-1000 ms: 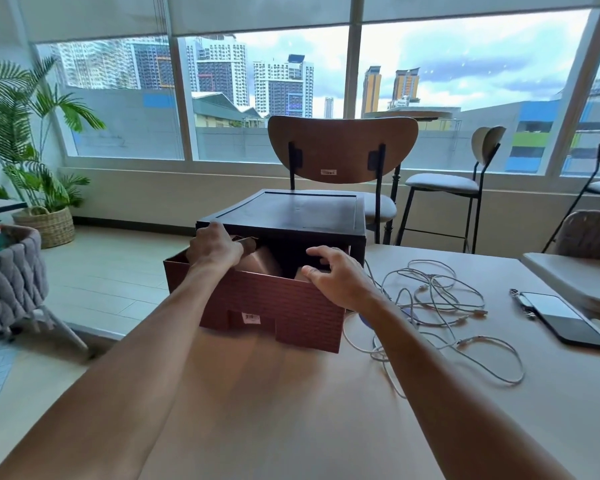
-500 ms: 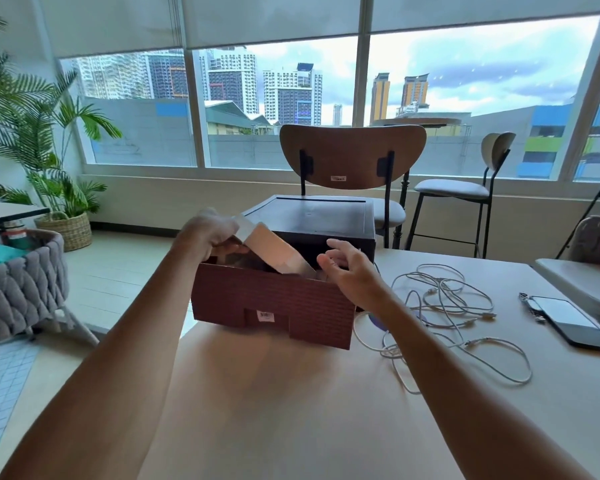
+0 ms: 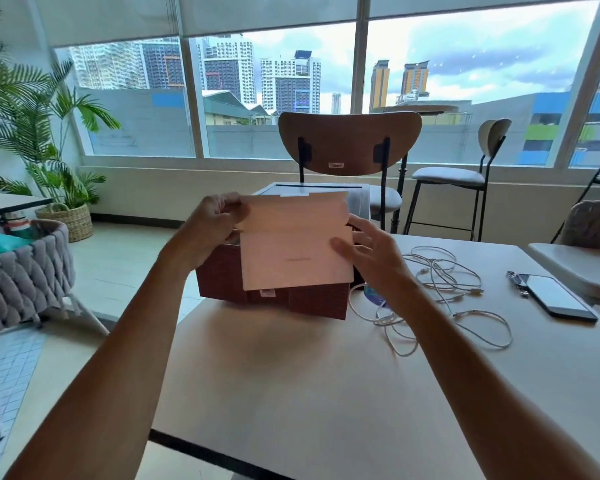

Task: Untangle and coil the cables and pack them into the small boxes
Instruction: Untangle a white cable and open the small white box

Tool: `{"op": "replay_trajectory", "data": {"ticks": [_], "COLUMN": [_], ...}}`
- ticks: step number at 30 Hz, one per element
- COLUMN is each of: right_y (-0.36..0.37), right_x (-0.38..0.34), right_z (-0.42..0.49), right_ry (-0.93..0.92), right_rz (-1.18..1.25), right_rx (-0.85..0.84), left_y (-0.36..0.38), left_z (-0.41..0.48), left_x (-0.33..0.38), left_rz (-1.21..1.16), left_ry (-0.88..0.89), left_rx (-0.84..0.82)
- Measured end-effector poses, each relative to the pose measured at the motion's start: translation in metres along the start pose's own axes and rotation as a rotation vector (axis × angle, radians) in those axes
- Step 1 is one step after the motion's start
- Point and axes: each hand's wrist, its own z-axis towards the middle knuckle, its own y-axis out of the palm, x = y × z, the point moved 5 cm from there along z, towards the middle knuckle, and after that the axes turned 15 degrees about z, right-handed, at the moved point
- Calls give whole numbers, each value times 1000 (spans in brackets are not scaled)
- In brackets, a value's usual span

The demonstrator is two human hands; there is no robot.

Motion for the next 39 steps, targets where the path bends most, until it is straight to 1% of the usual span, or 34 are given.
{"op": "replay_trajectory", "data": {"ticks": [4, 9, 13, 15, 17, 21, 23, 25, 27, 29, 33, 36, 39], "right_y": [-5, -14, -18, -21, -23, -29, -30, -30, -32, -40, -68, -98, -126], "right_x": [15, 46, 63, 67, 69, 73, 73, 67, 58, 46, 19, 11, 12], "right_z": [-31, -62, -74, -74, -73, -74, -76, -77, -76, -75, -71, -69, -74], "right_ry": [-57, -88, -100, -101, -102, -76, -57, -44, -28, -23, -66, -82, -75], "right_rz": [-168, -323, -442, -462, -488, -501, -490, -450, -319, -168, 37, 18, -120], "right_rx": [30, 92, 144, 174, 195, 164, 155, 159, 185, 246, 394, 453, 459], "left_y": [16, 42, 57, 59, 62, 61, 59, 55, 49, 47, 52, 71, 101], "left_z": [-22, -45, -54, -59, -64, -73, -74, -74, -72, -69, -61, -55, -52], "left_x": [-32, -55, -78, -85, -88, -92, -94, -93, -86, -69, -24, 13, 41], "left_rz": [-50, -67, 20, 40, 22, -84, -175, -207, -157, -82, 59, 116, 120], "left_ry": [11, -61, -117, -150, -165, -184, -200, -205, -172, -95, 111, 280, 366], "left_rx": [-52, 7, 59, 68, 38, -7, 13, 82, 186, 263, 319, 233, 87]}}
